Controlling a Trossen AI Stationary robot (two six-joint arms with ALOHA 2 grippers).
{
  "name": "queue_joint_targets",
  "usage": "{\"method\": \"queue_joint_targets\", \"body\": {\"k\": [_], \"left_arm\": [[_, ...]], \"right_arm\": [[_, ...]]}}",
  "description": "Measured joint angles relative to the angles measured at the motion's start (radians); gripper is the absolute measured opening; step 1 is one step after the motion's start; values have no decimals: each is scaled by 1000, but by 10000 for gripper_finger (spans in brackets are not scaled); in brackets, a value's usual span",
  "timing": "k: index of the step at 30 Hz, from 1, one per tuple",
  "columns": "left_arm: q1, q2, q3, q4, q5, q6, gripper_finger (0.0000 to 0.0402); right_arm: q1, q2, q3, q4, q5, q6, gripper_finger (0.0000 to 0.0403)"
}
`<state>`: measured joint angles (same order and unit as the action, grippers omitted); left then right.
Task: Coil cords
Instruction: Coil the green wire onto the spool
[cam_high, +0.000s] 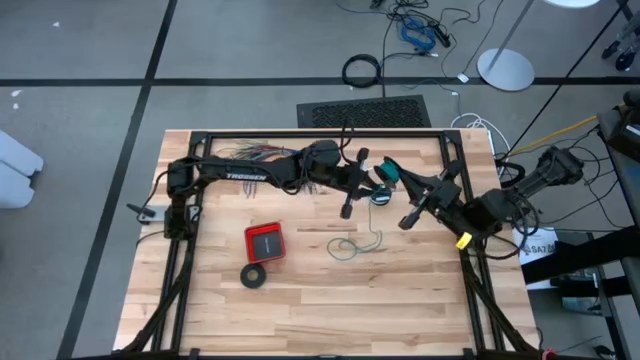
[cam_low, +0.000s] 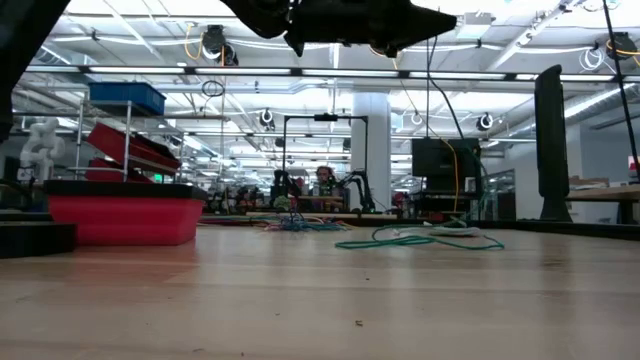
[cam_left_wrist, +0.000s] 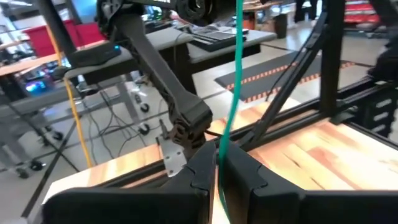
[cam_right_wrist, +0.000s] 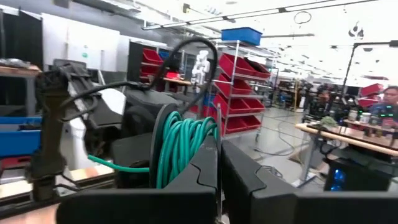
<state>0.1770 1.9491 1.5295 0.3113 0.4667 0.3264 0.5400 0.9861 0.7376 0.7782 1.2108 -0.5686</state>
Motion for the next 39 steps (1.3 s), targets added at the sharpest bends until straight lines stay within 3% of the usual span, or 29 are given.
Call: {"method": "queue_joint_targets", "body": {"k": [5, 14, 31, 39], "left_arm": [[28, 6, 0, -9, 84, 6, 30], [36, 38, 2, -7, 55, 2, 20], [115, 95, 2, -20, 236, -4, 14], [147, 96, 2, -43, 245, 1, 13]], "right_arm": [[25, -21, 0, 0, 1, -15, 0], [32, -27, 0, 3, -3, -24, 0], [62, -26, -2, -5, 53, -27, 0], [70, -26, -2, -24, 57, -23, 0]]}}
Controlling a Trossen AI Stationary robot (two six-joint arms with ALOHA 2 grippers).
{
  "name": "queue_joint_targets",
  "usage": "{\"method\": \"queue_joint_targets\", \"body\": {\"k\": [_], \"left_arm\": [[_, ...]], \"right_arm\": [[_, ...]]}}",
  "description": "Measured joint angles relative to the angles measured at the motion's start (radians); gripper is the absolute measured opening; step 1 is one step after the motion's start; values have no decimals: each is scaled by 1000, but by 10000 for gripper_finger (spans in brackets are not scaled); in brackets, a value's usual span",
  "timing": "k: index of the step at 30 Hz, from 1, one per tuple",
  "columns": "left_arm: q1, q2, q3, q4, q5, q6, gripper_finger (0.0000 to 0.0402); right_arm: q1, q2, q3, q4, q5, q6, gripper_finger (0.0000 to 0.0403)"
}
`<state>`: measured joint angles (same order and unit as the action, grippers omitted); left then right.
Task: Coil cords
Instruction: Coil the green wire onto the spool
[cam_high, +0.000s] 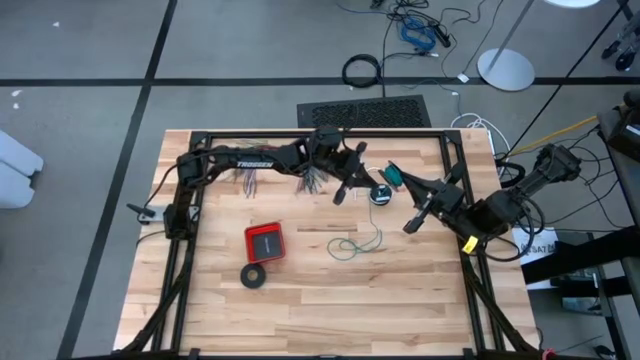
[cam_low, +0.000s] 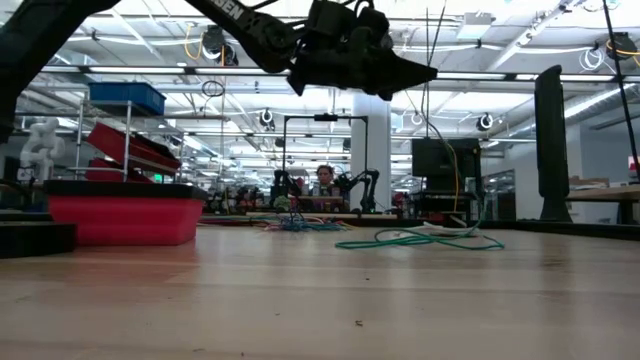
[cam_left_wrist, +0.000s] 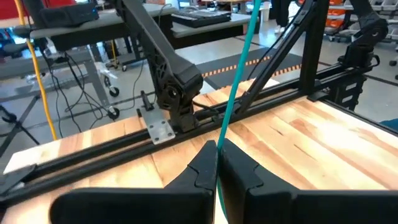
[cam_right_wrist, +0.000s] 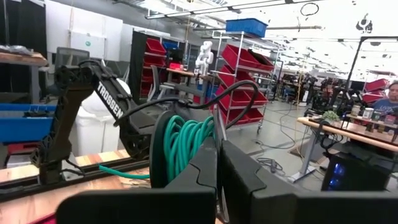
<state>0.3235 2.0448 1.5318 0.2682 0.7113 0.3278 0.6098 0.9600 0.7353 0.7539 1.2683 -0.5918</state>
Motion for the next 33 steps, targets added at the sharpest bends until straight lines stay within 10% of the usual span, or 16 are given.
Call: {"method": "queue_joint_targets", "body": {"k": [16, 33], "left_arm": [[41, 4, -3, -90, -118, -34, 3], [43, 4, 27, -179, -233, -85, 1]], "right_arm": [[1, 1, 3, -555, 81, 392, 0], [-89, 22, 3, -1248, -150, 1047, 0]]}}
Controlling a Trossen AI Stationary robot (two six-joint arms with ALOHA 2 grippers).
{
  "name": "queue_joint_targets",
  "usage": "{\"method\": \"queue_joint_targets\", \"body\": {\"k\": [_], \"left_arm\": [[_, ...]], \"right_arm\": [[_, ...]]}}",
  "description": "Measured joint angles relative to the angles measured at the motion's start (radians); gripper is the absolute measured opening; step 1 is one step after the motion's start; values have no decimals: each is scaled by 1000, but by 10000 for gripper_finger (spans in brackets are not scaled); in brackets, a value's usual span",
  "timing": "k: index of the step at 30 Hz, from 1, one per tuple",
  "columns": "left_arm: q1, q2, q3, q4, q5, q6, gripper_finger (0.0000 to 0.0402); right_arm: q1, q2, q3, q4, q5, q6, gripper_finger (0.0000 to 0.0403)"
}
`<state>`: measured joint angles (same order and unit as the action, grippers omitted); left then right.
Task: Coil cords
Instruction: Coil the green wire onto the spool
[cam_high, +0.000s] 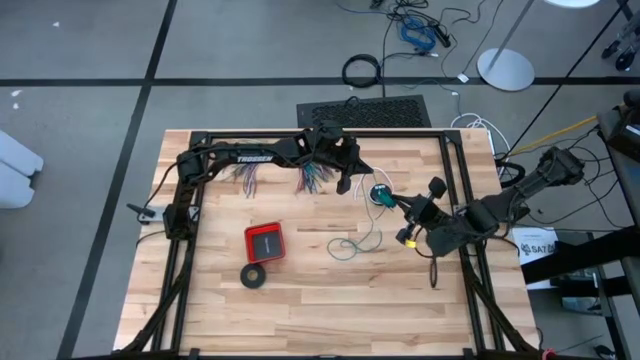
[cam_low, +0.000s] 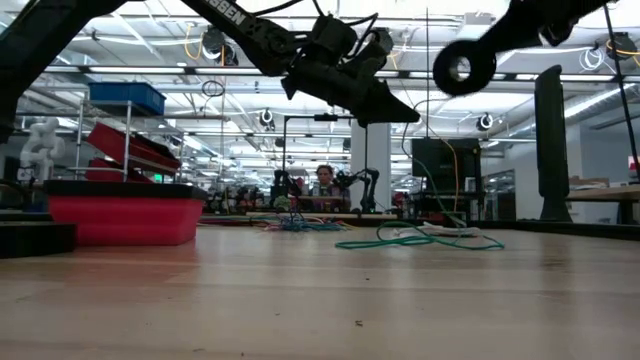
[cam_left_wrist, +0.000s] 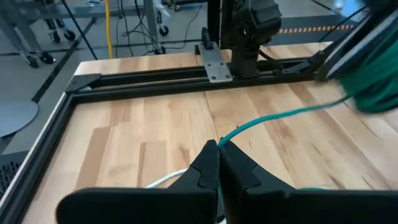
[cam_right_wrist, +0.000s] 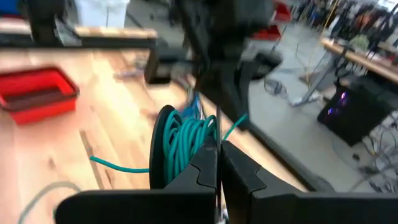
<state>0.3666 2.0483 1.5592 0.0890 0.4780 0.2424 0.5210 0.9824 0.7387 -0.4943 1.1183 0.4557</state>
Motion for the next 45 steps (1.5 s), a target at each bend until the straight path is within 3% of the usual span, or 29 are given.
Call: {"method": "queue_joint_targets", "body": {"k": [4, 10, 16, 31, 37, 45], "left_arm": [[-7, 0, 17, -15, -15, 1, 1], [-16, 0, 52, -104, -31, 15, 1], [-42, -2, 87, -231, -109, 85, 1], [-44, -2, 87, -247, -142, 43, 1], [-51, -2, 87, -250, -136, 25, 1], [-75, -2, 87, -211, -98, -1, 1]], "right_arm": [[-45, 40, 0, -47, -54, 42, 0], [-103, 100, 0, -59, -55, 56, 0], [-179, 154, 0, -76, -47, 53, 0], [-346, 325, 0, -34, -42, 48, 0], [-366, 363, -2, 1, 71, 71, 0], [-399, 378, -2, 181, 130, -18, 0]]}}
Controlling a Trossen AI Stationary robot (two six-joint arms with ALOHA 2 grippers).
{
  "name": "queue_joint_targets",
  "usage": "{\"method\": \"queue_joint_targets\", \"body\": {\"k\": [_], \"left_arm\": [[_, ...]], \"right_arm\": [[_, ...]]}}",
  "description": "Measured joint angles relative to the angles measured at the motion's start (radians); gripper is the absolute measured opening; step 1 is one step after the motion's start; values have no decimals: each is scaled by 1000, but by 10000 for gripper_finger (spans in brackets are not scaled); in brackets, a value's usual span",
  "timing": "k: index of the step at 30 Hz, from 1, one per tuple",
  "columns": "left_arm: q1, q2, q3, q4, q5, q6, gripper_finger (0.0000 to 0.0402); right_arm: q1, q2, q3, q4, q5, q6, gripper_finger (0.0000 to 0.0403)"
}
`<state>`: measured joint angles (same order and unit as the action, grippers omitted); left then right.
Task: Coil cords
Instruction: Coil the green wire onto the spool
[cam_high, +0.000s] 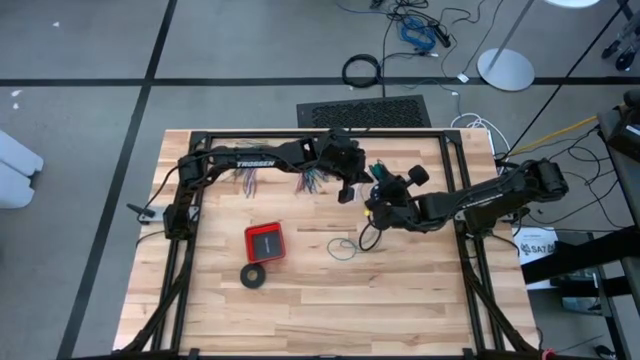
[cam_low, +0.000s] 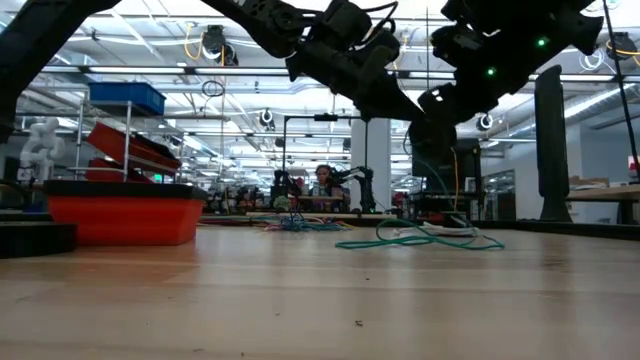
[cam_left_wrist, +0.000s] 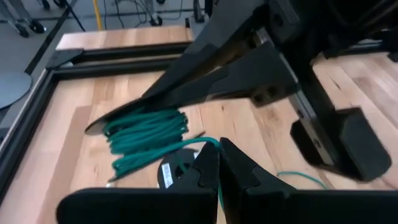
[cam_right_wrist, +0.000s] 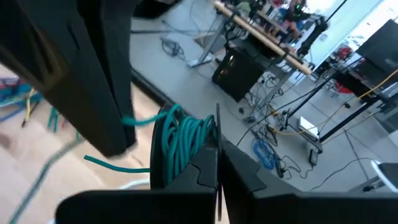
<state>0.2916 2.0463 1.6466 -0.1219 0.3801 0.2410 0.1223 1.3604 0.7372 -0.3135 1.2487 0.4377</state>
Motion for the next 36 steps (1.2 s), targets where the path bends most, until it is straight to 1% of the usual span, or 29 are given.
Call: {"method": "queue_joint_targets", "body": {"k": [4, 7, 13, 19, 28, 33, 36], "left_arm": [[-6, -5, 0, 19, 5, -3, 1], [-8, -11, 0, 45, 29, -7, 2], [-12, -19, 0, 31, 49, -18, 29], [-17, -19, 0, 26, 148, -19, 48], [-59, -24, 0, 60, 155, -26, 52], [-73, -24, 0, 75, 139, -33, 52], [-75, -24, 0, 113, 132, -84, 52]], "right_arm": [[-1, 1, 0, 51, 14, -35, 0], [0, 0, 0, 64, 30, -37, 0], [13, -19, 0, 74, 35, -31, 0], [36, -65, 0, 127, 32, -72, 0], [40, -131, 0, 241, 36, -170, 0], [46, -160, 0, 241, 30, -174, 0], [55, -179, 0, 245, 46, -172, 0]]}}
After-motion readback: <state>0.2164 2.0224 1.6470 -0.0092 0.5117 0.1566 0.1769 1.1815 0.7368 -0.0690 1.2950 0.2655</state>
